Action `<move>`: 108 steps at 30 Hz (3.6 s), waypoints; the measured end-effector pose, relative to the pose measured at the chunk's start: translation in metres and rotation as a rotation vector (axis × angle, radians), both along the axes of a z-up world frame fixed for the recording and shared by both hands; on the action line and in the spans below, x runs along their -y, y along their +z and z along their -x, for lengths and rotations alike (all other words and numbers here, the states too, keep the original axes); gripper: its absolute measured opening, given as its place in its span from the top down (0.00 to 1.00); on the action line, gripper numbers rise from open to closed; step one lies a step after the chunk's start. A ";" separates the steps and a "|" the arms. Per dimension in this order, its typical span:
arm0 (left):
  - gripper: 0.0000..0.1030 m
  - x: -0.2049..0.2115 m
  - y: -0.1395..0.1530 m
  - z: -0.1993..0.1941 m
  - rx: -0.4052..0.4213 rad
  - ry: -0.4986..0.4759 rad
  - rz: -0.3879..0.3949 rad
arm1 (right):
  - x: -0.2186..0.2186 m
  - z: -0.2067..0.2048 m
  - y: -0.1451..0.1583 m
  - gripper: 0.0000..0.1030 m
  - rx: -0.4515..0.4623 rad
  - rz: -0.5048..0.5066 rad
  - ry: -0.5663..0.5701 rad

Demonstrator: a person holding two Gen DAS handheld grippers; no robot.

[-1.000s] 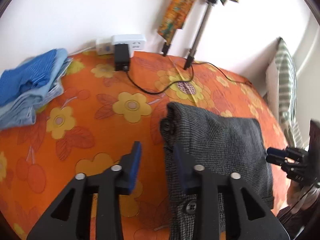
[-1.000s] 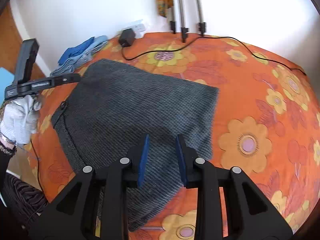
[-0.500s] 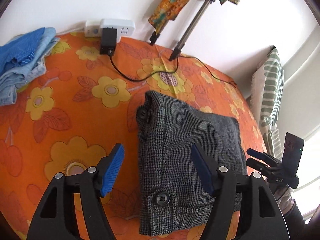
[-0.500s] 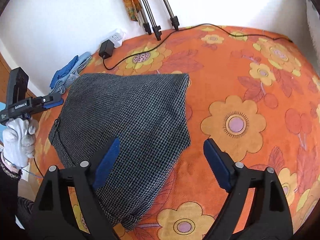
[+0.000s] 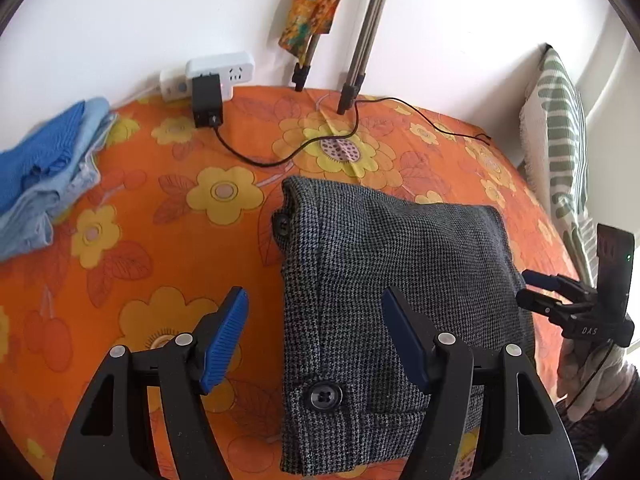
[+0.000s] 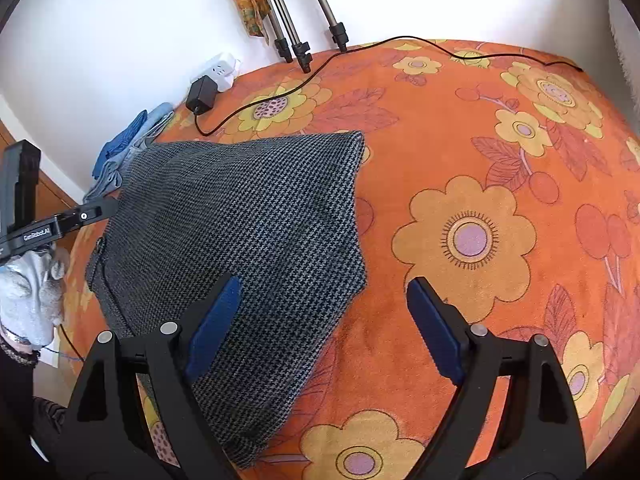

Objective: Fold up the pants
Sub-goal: 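Close both tools on the folded edge of the grey shorts, then lift the folded shorts with both tools and carry them toward the jeans stack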

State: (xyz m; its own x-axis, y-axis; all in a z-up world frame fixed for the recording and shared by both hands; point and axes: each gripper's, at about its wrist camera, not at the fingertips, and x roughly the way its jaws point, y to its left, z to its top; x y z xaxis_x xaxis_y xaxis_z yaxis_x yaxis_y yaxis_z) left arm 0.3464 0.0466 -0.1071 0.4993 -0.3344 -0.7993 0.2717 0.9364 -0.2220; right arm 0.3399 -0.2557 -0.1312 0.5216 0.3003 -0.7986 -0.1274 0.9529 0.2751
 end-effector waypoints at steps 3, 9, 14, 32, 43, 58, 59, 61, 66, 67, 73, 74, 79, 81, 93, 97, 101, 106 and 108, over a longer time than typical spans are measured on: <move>0.33 0.004 0.005 0.004 0.033 -0.011 -0.029 | 0.000 0.000 0.002 0.15 0.022 0.011 -0.003; 0.33 0.012 0.009 0.006 0.064 -0.030 -0.060 | -0.001 0.000 0.003 0.15 0.045 0.012 -0.006; 0.33 0.007 0.007 0.003 0.065 -0.024 -0.019 | 0.002 0.002 0.005 0.15 0.069 -0.005 -0.014; 0.33 -0.025 -0.042 -0.027 -0.199 0.044 0.268 | 0.015 -0.015 -0.017 0.15 -0.097 -0.193 -0.044; 0.32 -0.018 -0.053 -0.030 -0.217 0.018 0.301 | 0.005 -0.021 -0.024 0.17 -0.094 -0.235 -0.018; 0.50 -0.005 -0.052 -0.025 -0.184 -0.007 0.249 | -0.014 -0.025 -0.029 0.40 -0.091 -0.273 0.047; 0.53 -0.005 -0.053 -0.026 -0.188 -0.004 0.255 | -0.014 -0.025 -0.029 0.41 -0.090 -0.275 0.045; 0.58 -0.005 -0.053 -0.025 -0.188 0.001 0.258 | -0.018 -0.026 -0.030 0.47 -0.091 -0.278 0.054; 0.66 -0.002 -0.049 -0.023 -0.173 0.016 0.248 | -0.021 -0.028 -0.029 0.61 -0.091 -0.290 0.051; 0.67 -0.002 -0.048 -0.022 -0.168 0.020 0.244 | -0.023 -0.028 -0.028 0.65 -0.089 -0.289 0.052; 0.75 -0.003 -0.043 -0.020 -0.154 0.027 0.241 | -0.021 -0.026 -0.020 0.75 -0.070 -0.296 0.057; 0.75 -0.003 -0.042 -0.020 -0.152 0.027 0.239 | -0.020 -0.025 -0.020 0.75 -0.071 -0.298 0.055; 0.77 -0.004 -0.040 -0.019 -0.148 0.031 0.241 | -0.020 -0.024 -0.019 0.77 -0.066 -0.294 0.046; 0.79 -0.003 -0.036 -0.018 -0.141 0.027 0.236 | -0.020 -0.023 -0.014 0.78 -0.054 -0.290 0.049; 0.82 -0.002 -0.003 -0.006 -0.051 0.019 0.225 | -0.023 -0.015 0.018 0.81 0.037 -0.269 0.063; 0.82 -0.005 0.005 -0.003 -0.027 0.024 0.232 | -0.026 -0.014 0.028 0.82 0.067 -0.255 0.067; 0.82 0.000 0.018 0.002 0.026 0.021 0.196 | -0.029 -0.011 0.035 0.83 0.092 -0.238 0.074; 0.82 0.002 0.033 0.009 0.068 0.018 0.183 | -0.030 -0.005 0.047 0.84 0.132 -0.240 0.082; 0.82 0.002 0.039 0.014 0.087 0.016 0.175 | -0.032 -0.002 0.056 0.84 0.158 -0.239 0.093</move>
State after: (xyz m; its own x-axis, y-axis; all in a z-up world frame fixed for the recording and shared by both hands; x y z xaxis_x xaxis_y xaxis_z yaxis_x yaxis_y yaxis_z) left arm 0.3326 0.0445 -0.0678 0.5705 -0.4558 -0.6833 0.2823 0.8900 -0.3579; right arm 0.3417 -0.2238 -0.0751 0.5956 0.5221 -0.6104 -0.2704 0.8459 0.4597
